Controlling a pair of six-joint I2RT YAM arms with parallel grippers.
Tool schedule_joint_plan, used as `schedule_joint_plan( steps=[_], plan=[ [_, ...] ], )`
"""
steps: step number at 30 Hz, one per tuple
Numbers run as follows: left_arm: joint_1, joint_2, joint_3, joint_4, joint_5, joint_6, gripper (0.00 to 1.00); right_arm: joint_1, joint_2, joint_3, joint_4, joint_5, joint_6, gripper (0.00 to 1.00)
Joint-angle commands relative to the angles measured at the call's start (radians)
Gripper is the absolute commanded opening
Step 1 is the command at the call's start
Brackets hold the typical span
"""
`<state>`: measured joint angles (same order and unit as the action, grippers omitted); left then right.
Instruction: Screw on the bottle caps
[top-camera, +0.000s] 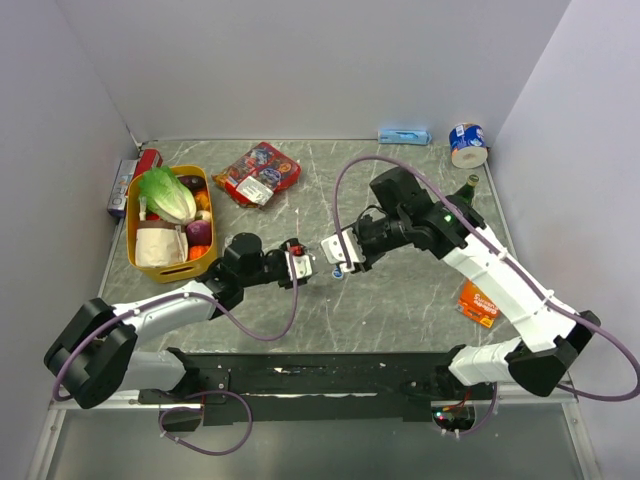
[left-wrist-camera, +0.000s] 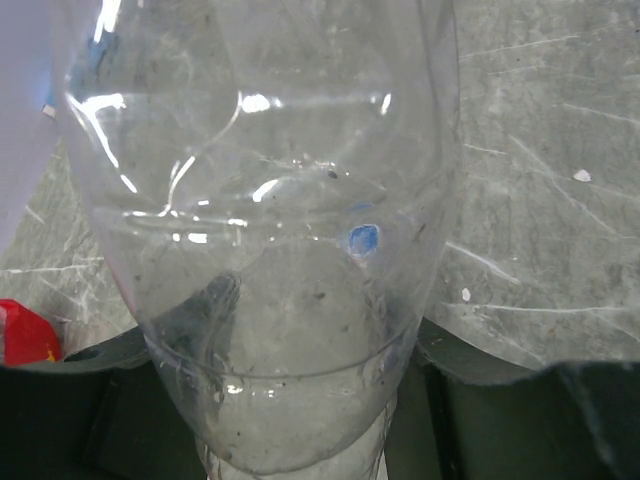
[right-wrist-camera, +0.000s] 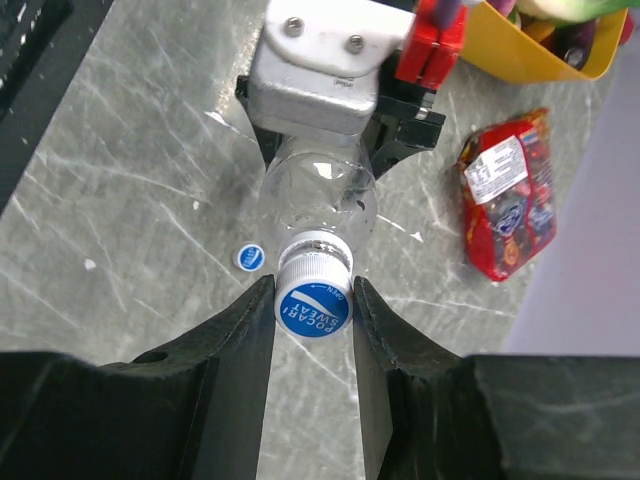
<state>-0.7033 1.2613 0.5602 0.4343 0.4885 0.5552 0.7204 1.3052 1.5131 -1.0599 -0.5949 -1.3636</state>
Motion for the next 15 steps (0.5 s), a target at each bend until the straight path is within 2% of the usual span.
schedule_joint_plan(
  steps=[1, 6, 15],
  plan=[
    [-0.009, -0.042, 0.008, 0.225, 0.030, -0.015, 0.01, 0.010, 0.046, 0.038, -0.026, -0.042, 0.133, 0.37],
    [-0.009, -0.065, -0.042, 0.342, -0.031, -0.070, 0.01, 0.005, 0.066, 0.050, -0.038, -0.025, 0.193, 0.36],
    [-0.009, -0.073, -0.072, 0.397, -0.030, -0.107, 0.01, -0.041, 0.071, 0.081, 0.063, -0.014, 0.368, 0.34]
  ],
)
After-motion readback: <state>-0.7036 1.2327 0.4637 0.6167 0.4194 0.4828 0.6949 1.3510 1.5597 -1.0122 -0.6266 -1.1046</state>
